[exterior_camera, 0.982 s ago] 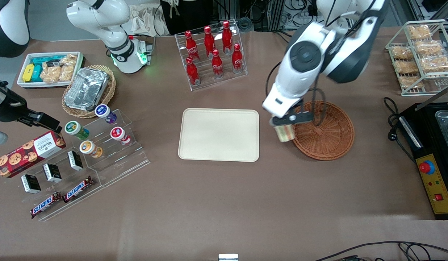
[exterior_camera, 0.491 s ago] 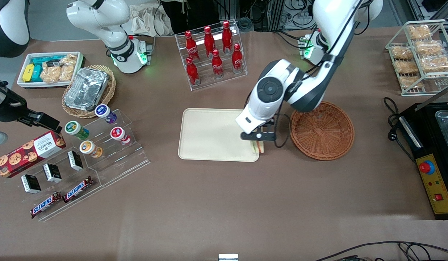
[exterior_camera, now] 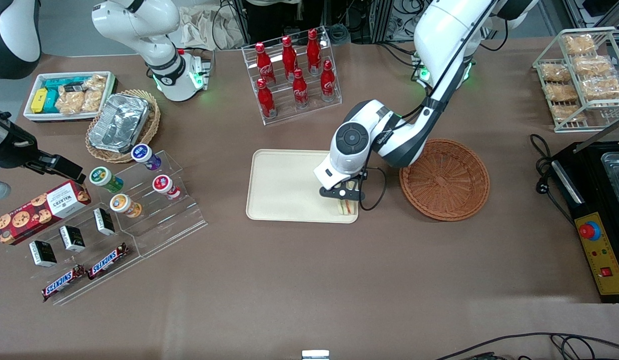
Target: Place sandwich from basket to tray
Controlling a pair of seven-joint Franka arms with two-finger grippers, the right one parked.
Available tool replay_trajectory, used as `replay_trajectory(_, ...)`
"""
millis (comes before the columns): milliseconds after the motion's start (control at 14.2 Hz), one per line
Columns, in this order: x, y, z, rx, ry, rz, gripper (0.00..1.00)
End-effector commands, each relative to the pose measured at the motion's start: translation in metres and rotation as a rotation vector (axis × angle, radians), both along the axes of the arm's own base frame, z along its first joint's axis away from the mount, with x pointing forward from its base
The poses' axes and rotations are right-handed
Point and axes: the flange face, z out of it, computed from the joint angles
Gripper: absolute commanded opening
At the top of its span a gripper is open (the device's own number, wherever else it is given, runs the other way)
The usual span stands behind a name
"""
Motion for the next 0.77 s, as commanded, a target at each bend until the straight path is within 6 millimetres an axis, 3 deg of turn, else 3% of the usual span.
replay_trajectory(0,0.001,-0.002,0.012,0.024,-0.037,-0.032,1.00)
replay_trajectory(140,0.005,0.010,0.019,0.065,-0.013,0.039,1.00)
replay_trajectory(281,0.012,0.027,0.049,0.090,-0.016,0.105,1.00)
replay_trajectory(421,0.024,0.072,0.092,0.146,0.015,0.155,1.00)
replay_trajectory(632,0.033,0.148,0.181,0.164,0.037,0.090,1.00)
replay_trajectory(702,0.037,0.173,0.200,0.161,0.031,0.096,1.00)
